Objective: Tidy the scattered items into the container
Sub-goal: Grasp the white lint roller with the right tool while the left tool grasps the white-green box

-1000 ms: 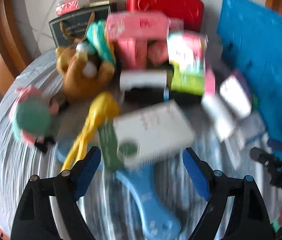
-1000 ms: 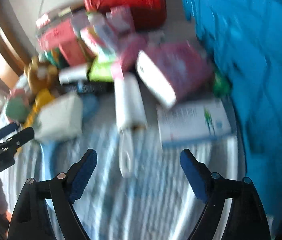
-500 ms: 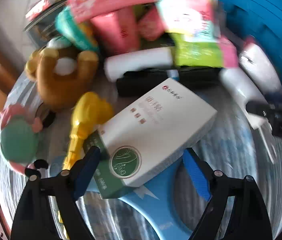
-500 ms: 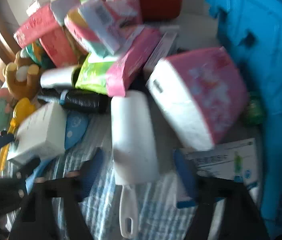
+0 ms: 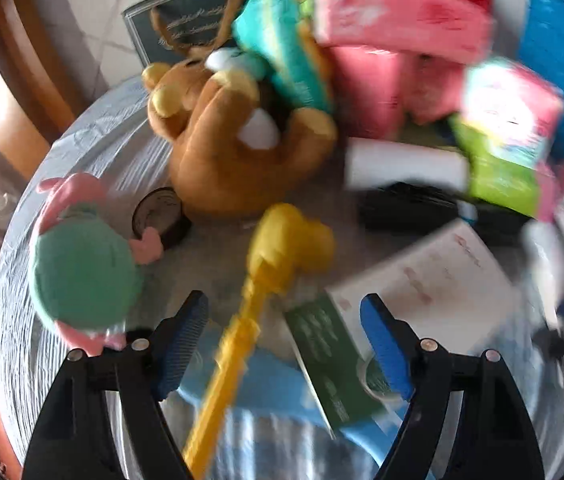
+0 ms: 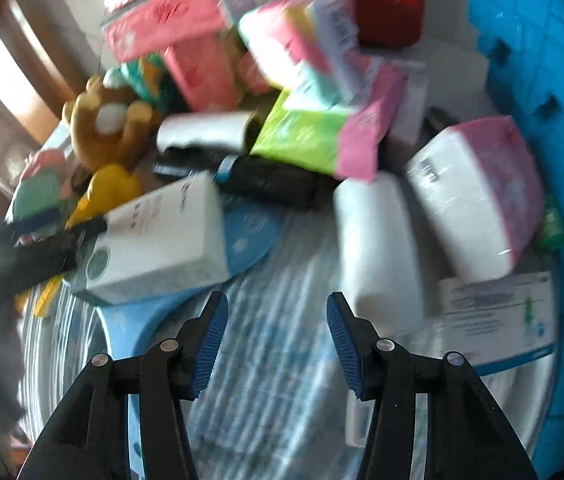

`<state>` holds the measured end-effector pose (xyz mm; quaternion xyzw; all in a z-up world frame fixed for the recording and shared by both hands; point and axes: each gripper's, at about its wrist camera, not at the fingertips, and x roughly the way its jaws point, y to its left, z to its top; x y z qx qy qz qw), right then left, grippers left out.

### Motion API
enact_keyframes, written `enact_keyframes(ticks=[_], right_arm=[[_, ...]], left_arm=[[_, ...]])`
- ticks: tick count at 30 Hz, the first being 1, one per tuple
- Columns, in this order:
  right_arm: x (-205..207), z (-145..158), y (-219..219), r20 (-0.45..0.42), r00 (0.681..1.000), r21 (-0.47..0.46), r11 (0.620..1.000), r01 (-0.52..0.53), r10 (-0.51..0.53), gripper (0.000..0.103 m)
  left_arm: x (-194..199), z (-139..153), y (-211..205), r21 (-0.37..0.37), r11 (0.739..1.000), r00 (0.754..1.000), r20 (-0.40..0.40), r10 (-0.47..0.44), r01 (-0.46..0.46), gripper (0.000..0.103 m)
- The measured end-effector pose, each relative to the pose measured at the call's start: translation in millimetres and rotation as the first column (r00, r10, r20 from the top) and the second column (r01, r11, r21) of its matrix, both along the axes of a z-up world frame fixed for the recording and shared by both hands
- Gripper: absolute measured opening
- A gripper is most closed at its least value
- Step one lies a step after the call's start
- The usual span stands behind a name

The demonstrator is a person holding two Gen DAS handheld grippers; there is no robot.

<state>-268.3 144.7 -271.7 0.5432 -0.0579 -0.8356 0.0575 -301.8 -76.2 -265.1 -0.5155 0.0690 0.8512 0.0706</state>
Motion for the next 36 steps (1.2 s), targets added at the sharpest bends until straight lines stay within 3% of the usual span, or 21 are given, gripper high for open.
enact_keyframes(ticks=[2,5,8,11,14,18,20,21,23,25,26,29,31,32,33,36], right_arm=[[-1,-10,-13,0.034,0.999,0.003,0.999,-0.033,0.033,0.051],[-9,-22,-29,0.058,0.996,-0.007,0.998,-0.064,0.064,0.051],[-24,-22,-33,0.035,0.999,0.011,0.999,-0.037,0.037,0.051],[-41,-19,-29,-0.002,1.0,-0.019,1.0,0.009,-0.009,0.051],[-39,-5,-19,-0.047,0.998,-0.016,0.999,0.044,-0.045,0.052],[-15,6,6,-0.044,0.996,0.02,0.997,0.075,-0.074,0.056],[0,11,21,-0.038,0.996,0.01,0.996,0.087,-0.087,0.057],[6,15,28,-0.04,0.995,0.011,0.996,0.089,-0.089,0.057],[11,22,41,-0.054,0.993,0.065,0.992,0.108,-0.104,0.063],[17,29,57,-0.073,0.988,0.077,0.987,0.139,-0.133,0.076],[19,30,62,-0.08,0.986,0.066,0.986,0.151,-0.146,0.078],[14,10,63,-0.048,0.988,0.085,0.985,0.147,-0.144,0.08],[5,-9,60,-0.014,0.989,0.091,0.985,0.146,-0.145,0.078],[3,-18,61,0.002,0.989,0.088,0.985,0.149,-0.15,0.072],[2,-25,60,0.019,0.988,0.081,0.985,0.154,-0.156,0.05],[22,-28,61,0.034,0.983,0.029,0.984,0.177,-0.178,0.046]], left_arm=[[-9,-3,2,0.024,1.0,1.0,0.026,-0.011,0.011,0.079],[10,0,9,0.071,0.992,0.993,0.059,-0.105,0.1,0.08],[35,5,15,0.072,0.979,0.977,0.078,-0.198,0.192,0.08],[48,-3,16,0.076,0.966,0.954,0.156,-0.257,0.248,0.079],[55,3,17,0.061,0.964,0.959,0.103,-0.266,0.26,0.079],[41,17,28,0.022,0.956,0.955,0.02,-0.294,0.294,0.082],[27,14,38,-0.029,0.931,0.931,0.031,-0.363,0.363,0.082],[21,8,44,-0.044,0.908,0.908,0.059,-0.414,0.417,0.088],[11,-8,53,-0.064,0.869,0.869,0.115,-0.481,0.49,0.091],[8,-22,57,-0.104,0.849,0.852,0.152,-0.502,0.518,0.103],[7,-26,55,-0.089,0.853,0.853,0.157,-0.498,0.514,0.103],[3,-23,45,-0.002,0.897,0.886,0.154,-0.436,0.442,0.102],[14,-14,42,0.047,0.913,0.905,0.122,-0.408,0.405,0.091],[20,-9,42,0.053,0.918,0.911,0.111,-0.397,0.394,0.088],[26,-3,42,0.059,0.925,0.92,0.095,-0.38,0.375,0.084],[47,17,38,0.085,0.945,0.947,0.03,-0.32,0.317,0.082]])
